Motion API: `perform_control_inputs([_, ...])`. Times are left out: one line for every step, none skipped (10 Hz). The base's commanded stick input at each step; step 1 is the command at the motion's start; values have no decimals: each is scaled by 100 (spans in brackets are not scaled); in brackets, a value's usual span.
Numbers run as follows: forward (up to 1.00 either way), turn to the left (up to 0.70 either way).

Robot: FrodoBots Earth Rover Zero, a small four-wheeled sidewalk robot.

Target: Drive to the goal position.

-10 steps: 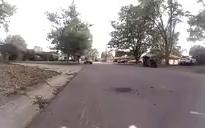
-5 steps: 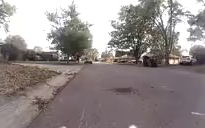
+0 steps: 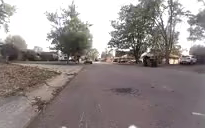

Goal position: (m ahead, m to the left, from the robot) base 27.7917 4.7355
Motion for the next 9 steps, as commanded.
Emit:
perform_control_inputs([8,0])
perform_control_inputs([8,0])
perform_control_inputs([9,0])
perform_control_inputs([9,0])
perform_control_inputs([9,0])
perform_control_inputs([9,0])
perform_control_inputs([9,0])
perform_control_inputs([9,0])
perform_control_inputs([8,0])
